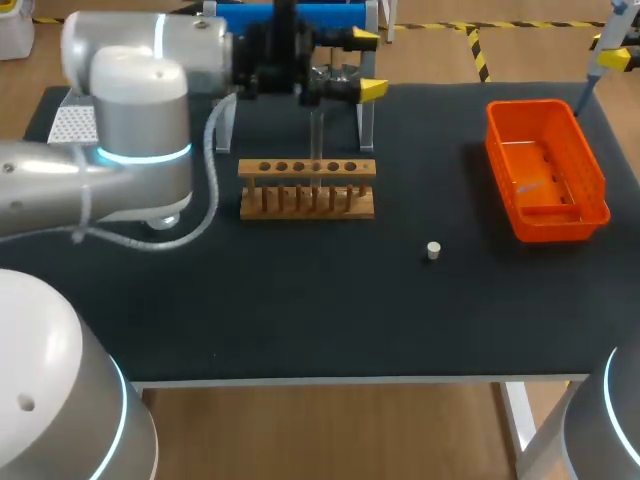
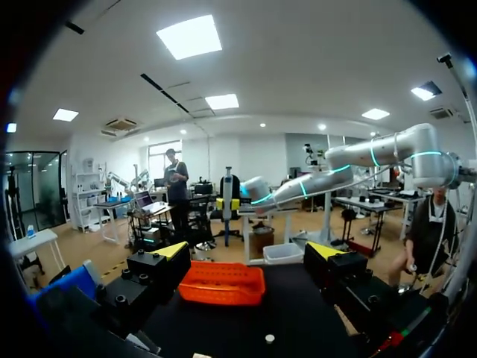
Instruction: Invert the test tube, pick up the pipette, mount the tip to pipette, aspirate from beaker and dispense into the tube, eject the tip, return the pipette, and cap with the stopper.
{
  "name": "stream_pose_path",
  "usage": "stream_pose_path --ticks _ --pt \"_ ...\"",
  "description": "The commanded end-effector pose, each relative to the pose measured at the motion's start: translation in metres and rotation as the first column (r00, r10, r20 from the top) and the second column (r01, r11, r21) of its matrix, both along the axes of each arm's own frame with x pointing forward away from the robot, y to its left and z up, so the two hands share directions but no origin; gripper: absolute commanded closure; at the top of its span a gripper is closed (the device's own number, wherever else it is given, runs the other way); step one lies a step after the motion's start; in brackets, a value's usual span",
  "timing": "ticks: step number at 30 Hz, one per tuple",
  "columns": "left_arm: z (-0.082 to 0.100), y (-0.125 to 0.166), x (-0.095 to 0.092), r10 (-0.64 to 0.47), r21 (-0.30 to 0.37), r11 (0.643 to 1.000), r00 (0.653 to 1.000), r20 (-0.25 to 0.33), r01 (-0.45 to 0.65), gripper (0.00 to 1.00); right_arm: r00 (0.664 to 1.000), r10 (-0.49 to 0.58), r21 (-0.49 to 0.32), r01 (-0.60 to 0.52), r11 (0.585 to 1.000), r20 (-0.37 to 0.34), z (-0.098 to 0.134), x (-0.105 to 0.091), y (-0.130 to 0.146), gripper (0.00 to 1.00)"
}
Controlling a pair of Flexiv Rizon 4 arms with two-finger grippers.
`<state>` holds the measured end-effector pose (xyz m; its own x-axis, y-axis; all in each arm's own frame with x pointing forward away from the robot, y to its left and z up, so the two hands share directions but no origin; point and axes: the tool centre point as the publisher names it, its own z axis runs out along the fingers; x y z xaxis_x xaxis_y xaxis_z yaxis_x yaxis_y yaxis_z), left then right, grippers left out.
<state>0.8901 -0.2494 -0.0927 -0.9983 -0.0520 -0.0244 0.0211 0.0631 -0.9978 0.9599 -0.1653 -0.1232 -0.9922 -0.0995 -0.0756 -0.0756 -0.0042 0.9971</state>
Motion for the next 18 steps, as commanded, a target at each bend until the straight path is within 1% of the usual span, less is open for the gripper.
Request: stream_pose_path --ticks 1,8,11,15,18 --pt "-0.006 0.027 -0.006 0.016 -0.022 1.0 1.0 -0.017 -0.017 0.0 1.0 -0.001 -0.004 0.001 1.0 0.0 0.001 -0.001 0.0 1.0" --pt "-0.011 0.037 -0.008 0.072 -0.032 0.997 0.997 -0.027 -0.073 0.0 1.0 -0.001 -0.004 0.001 1.0 0.0 0.001 -0.001 0.0 1.0" --pt "-0.012 0.039 -0.009 0.101 -0.025 0.995 0.994 -0.031 -0.102 0.0 1.0 -0.001 -0.004 0.001 1.0 0.0 0.001 -0.001 0.0 1.0" --pt "-0.011 0.041 -0.01 0.11 -0.029 0.993 0.994 -0.025 -0.111 0.0 1.0 -0.001 -0.004 0.001 1.0 0.0 0.001 -0.001 0.0 1.0" --pt "-0.011 0.042 -0.011 0.126 -0.03 0.991 0.991 -0.038 -0.127 0.0 1.0 -0.001 -0.004 0.001 1.0 0.0 0.001 -0.001 0.0 1.0"
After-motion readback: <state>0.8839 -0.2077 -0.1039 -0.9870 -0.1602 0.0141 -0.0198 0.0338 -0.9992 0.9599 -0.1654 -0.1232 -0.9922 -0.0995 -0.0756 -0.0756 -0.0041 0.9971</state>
